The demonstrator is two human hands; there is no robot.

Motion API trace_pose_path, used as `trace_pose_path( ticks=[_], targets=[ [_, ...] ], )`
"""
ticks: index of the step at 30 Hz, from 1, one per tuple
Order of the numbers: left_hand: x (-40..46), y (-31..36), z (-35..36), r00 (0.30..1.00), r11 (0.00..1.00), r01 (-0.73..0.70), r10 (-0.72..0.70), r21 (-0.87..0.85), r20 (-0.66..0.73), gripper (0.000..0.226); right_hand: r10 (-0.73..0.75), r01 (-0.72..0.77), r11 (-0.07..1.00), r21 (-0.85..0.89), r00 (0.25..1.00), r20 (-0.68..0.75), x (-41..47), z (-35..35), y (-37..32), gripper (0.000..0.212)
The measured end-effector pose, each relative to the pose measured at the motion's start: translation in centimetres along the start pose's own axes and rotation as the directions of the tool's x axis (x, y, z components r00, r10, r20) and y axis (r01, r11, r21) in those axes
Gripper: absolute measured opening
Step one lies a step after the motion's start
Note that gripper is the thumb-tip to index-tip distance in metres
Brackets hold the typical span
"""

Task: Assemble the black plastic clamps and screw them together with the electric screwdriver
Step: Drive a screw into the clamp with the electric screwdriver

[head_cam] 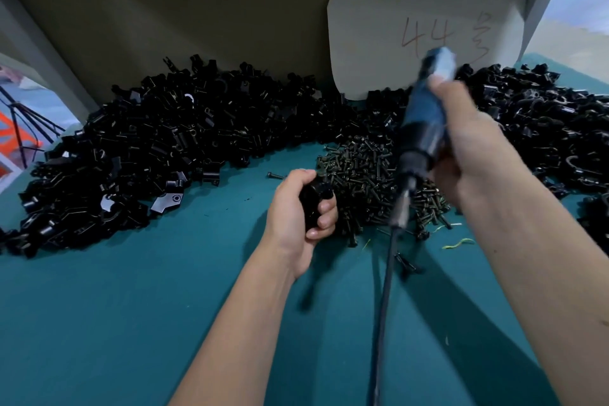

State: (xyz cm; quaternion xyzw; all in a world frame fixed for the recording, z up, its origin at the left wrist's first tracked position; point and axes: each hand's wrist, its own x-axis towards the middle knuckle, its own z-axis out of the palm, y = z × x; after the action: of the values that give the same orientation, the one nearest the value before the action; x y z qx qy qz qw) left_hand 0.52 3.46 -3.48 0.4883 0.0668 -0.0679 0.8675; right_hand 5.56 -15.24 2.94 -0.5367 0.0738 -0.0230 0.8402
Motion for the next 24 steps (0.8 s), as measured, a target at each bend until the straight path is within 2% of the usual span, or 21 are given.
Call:
trace_pose_path(
  ticks=[2, 3, 5, 7, 9, 12, 20, 24],
  targets=[
    [-0.1, -0.3, 0.1, 1.0, 0.992, -0.015, 0.016, 0.127, -0.009, 0.02, 0.01, -0.026, 0.912, 0.41, 0.999, 0.041, -0.6, 0.2, -0.9, 0.054],
    [-0.1, -0.4, 0.1, 1.0, 0.982, -0.027, 0.028, 0.188, -0.003, 0.017, 0.0, -0.026, 0.84, 0.543, 0.999, 0.047, -0.8, 0.4, -1.4, 0.053],
    [-0.2, -0.5, 0.3, 0.998, 0.958, -0.063, 0.058, 0.279, 0.025, 0.009, -0.043, 0.024, 0.778, 0.628, 0.999, 0.016, -1.1, 0.7, -2.2, 0.039],
    [-0.2, -0.6, 0.4, 0.997, 0.943, -0.075, 0.063, 0.326, 0.048, 0.009, -0.128, 0.137, 0.817, 0.56, 0.99, -0.055, -1.4, 0.9, -2.6, 0.032],
    [-0.1, -0.6, 0.4, 0.996, 0.929, -0.069, 0.046, 0.364, 0.07, 0.017, -0.231, 0.273, 0.859, 0.433, 0.962, -0.149, -1.8, 1.1, -2.8, 0.043],
    [0.0, -0.7, 0.5, 0.996, 0.915, -0.059, 0.024, 0.399, 0.091, 0.016, -0.363, 0.413, 0.854, 0.318, 0.909, -0.206, -2.4, 1.3, -3.2, 0.038],
    [-0.2, -0.6, 1.1, 0.988, 0.881, -0.107, 0.043, 0.461, 0.147, 0.014, -0.479, 0.492, 0.832, 0.256, 0.87, -0.115, -3.5, 1.9, -3.4, 0.02],
    [-0.3, -0.8, 1.3, 0.99, 0.833, -0.132, 0.081, 0.537, 0.119, 0.026, -0.504, 0.507, 0.836, 0.211, 0.861, -0.072, -3.8, 2.0, -3.4, 0.018]
  ],
)
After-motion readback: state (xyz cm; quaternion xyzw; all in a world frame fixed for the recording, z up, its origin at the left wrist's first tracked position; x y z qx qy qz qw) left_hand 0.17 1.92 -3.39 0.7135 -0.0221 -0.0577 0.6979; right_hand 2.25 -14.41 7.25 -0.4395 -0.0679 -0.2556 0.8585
